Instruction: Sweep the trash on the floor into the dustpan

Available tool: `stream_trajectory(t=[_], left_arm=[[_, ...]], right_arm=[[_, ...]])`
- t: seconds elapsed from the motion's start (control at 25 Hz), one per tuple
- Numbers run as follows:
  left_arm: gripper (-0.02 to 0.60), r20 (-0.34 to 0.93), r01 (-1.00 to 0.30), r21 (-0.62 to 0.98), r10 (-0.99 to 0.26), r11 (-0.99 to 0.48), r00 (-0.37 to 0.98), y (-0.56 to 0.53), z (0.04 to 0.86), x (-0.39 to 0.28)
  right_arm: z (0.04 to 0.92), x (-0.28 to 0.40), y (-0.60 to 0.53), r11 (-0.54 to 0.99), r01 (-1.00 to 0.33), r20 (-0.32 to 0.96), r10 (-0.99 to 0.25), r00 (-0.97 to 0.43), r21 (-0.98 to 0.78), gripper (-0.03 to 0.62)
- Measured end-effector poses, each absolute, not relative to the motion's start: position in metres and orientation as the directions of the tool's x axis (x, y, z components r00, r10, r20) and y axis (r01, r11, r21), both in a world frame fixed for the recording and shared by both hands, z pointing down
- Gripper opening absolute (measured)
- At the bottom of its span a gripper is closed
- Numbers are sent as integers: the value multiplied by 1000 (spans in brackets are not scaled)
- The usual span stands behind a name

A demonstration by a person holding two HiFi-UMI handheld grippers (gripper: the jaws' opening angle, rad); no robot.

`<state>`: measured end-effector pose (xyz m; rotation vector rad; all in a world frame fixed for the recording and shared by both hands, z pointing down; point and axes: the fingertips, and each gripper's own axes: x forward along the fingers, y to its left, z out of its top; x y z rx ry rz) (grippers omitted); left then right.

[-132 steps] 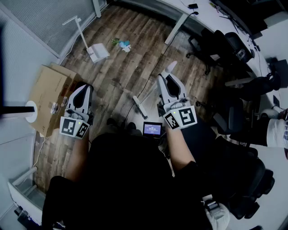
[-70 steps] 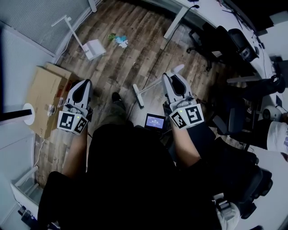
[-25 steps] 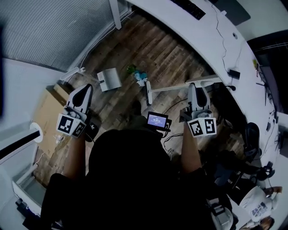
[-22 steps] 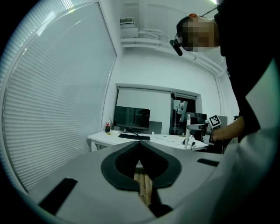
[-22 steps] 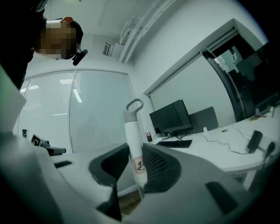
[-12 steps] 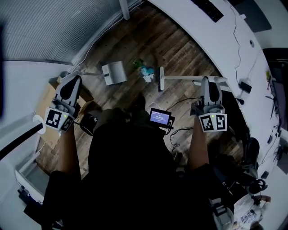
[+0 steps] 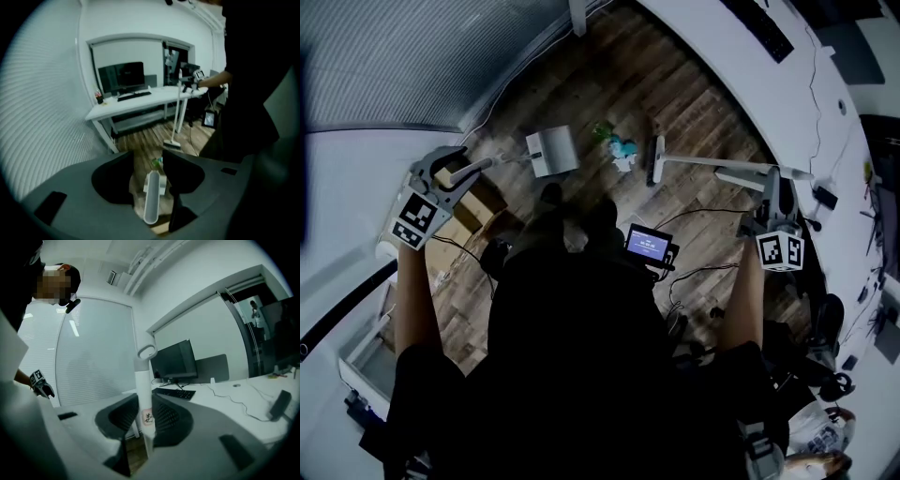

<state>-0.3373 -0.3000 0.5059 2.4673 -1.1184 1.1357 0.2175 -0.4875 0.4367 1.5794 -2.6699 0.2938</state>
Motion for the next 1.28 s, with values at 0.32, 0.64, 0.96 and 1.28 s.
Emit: stream_trajectory(t=[0.32,0.64,0.96,1.28], left_arm=[[198,927,-535,33,-174,-844,332,-260,613,-381],[130,904,-574,112,-157,-811,398,-263,621,-380],[130,899,-578,126,-153,-806,409,-258,620,-379],[132,874,-553,144,-157,-820,460,-262,625,-377]], right_arm=[[451,210,-501,519,-854,192,-836,-514,-26,91],[496,152,-507,688,-714,343,-707,-618,130,91],[567,90,-465,565,-808,260,-766,-589,-166,114],[581,21,-436,491,-789,245,-767,-593,-370,138]])
